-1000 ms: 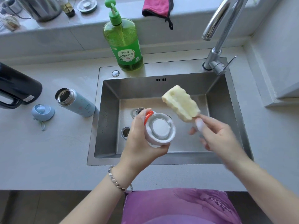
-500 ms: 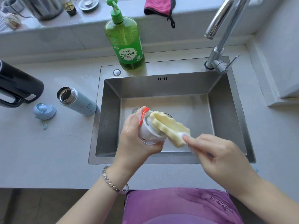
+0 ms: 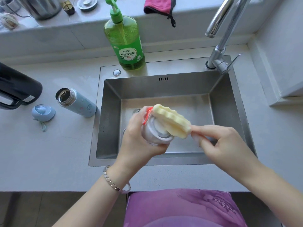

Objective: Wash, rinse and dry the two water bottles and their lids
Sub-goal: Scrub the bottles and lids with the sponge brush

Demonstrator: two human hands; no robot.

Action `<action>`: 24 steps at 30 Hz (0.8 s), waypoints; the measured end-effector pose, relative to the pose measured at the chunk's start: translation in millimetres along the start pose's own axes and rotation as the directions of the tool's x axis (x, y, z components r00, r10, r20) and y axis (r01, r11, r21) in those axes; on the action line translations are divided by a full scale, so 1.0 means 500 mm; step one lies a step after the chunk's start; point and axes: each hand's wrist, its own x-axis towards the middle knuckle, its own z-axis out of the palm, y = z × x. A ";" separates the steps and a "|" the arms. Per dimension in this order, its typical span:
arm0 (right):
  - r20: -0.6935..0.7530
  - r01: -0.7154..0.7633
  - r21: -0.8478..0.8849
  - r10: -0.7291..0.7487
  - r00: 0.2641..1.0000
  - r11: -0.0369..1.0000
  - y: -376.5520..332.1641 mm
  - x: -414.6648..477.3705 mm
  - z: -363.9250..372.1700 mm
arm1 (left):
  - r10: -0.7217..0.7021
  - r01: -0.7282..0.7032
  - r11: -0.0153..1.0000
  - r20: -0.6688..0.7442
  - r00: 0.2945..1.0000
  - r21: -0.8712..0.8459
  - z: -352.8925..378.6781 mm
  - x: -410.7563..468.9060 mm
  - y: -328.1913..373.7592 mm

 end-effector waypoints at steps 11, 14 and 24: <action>0.104 -0.157 0.001 0.156 0.982 0.988 -0.031 -0.011 -0.010 | 0.021 -0.020 1.000 -0.052 0.998 0.015 -0.014 -0.002 -0.008; 0.093 -0.179 0.052 0.173 0.980 0.983 -0.038 -0.012 -0.010 | 0.035 -0.035 0.999 -0.010 0.999 0.033 -0.017 -0.002 -0.004; 0.121 -0.158 0.056 0.151 0.981 0.986 -0.050 0.000 -0.021 | -0.011 0.012 1.000 0.042 0.999 -0.022 -0.017 -0.004 0.009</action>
